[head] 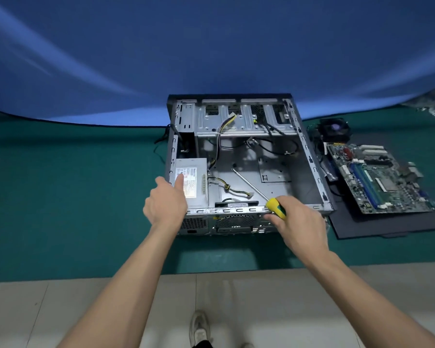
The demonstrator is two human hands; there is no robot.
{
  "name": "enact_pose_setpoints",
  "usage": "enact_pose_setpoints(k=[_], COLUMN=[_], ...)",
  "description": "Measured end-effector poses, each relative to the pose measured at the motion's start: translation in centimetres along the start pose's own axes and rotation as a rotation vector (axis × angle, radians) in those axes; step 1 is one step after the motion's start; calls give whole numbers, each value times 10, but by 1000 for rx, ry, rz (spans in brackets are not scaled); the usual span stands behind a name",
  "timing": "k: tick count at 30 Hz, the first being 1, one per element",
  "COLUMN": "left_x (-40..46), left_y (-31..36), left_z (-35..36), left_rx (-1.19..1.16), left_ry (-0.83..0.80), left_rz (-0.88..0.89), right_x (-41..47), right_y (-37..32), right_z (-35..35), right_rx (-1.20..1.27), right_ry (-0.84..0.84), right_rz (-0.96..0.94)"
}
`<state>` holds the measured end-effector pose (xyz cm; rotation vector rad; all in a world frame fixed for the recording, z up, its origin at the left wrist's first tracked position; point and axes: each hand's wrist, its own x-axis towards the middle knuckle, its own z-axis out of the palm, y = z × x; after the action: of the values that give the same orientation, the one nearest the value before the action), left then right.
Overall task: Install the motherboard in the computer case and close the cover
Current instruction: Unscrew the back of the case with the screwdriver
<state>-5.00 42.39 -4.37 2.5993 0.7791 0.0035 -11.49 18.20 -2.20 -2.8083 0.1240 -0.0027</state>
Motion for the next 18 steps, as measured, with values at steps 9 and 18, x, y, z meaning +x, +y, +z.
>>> enact_pose_setpoints(k=[9, 18], left_x=[-9, -15], left_y=[15, 63], left_z=[9, 0], left_rx=[-29, 198], left_ry=[-29, -30], left_rz=[-56, 600], right_x=[36, 36], right_y=[11, 30], right_z=[-16, -40], right_rx=[-52, 428], right_ry=[-145, -62], right_rz=[-11, 191])
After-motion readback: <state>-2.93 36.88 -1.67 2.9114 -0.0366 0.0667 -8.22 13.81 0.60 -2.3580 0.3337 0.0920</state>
